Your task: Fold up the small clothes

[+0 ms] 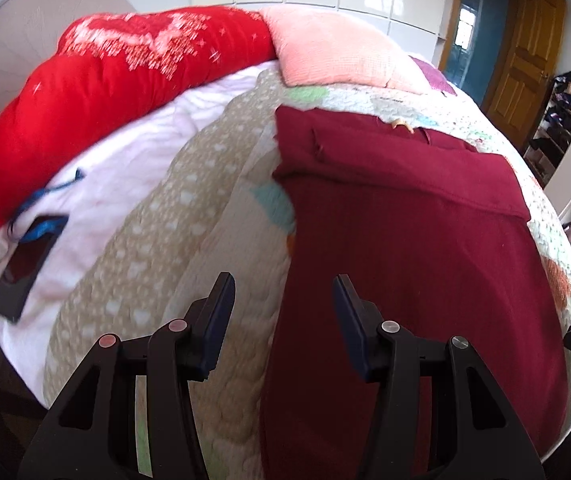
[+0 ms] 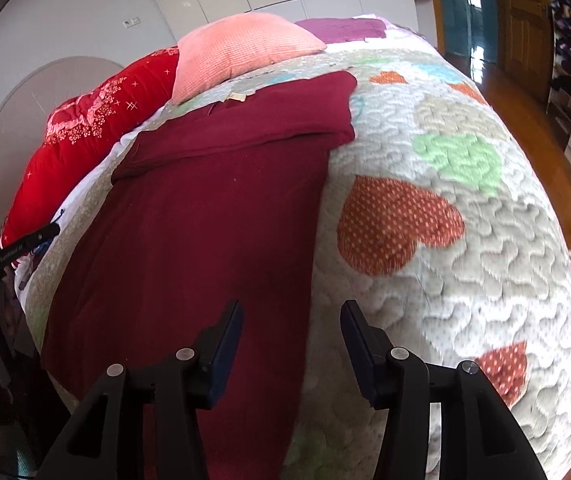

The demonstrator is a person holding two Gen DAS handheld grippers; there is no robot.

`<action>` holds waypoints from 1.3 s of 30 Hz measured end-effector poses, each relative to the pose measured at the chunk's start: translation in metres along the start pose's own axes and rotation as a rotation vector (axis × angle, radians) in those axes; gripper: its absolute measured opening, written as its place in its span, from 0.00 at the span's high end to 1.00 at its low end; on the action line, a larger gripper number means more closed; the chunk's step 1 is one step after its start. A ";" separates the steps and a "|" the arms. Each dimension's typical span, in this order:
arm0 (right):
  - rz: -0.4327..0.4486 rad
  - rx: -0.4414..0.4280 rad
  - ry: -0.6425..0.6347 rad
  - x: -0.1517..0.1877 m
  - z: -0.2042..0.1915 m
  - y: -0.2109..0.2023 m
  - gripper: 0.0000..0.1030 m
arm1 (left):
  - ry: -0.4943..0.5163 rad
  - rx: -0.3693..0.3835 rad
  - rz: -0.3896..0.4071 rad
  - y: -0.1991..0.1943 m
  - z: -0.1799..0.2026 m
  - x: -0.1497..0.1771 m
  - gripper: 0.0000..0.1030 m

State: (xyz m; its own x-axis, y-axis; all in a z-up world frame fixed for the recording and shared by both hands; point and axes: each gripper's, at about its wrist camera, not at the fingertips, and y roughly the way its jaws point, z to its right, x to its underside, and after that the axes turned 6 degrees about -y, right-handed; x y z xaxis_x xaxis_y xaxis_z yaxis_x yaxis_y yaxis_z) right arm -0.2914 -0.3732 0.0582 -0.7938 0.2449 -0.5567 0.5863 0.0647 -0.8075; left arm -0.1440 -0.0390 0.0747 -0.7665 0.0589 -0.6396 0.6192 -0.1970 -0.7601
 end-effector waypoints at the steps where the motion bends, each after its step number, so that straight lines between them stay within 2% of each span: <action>1: -0.004 -0.007 0.003 0.002 -0.001 0.000 0.52 | -0.008 -0.006 -0.006 0.000 -0.002 0.004 0.51; 6: -0.011 -0.049 -0.007 0.011 -0.010 -0.002 0.50 | -0.025 -0.030 -0.015 -0.005 -0.010 0.021 0.51; 12: -0.011 -0.043 -0.014 0.018 -0.012 -0.008 0.48 | -0.030 -0.039 -0.009 -0.012 -0.013 0.026 0.51; 18: -0.015 -0.042 -0.013 0.022 -0.013 -0.012 0.47 | -0.056 -0.017 -0.019 -0.015 -0.020 0.030 0.51; 25: -0.035 -0.056 0.004 0.032 -0.011 -0.011 0.46 | -0.043 -0.030 -0.030 -0.016 -0.021 0.035 0.51; 32: -0.065 -0.061 -0.036 0.032 -0.023 -0.013 0.43 | -0.055 -0.006 -0.048 -0.020 -0.025 0.039 0.51; 39: -0.064 -0.075 0.007 0.036 -0.019 -0.012 0.40 | -0.073 0.009 -0.064 -0.024 -0.033 0.043 0.51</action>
State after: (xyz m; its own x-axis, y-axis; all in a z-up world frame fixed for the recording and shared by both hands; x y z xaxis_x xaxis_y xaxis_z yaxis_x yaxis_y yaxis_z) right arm -0.3240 -0.3468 0.0516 -0.8290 0.2443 -0.5031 0.5452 0.1522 -0.8244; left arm -0.1864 0.0003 0.0617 -0.8149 0.0005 -0.5796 0.5674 -0.2035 -0.7979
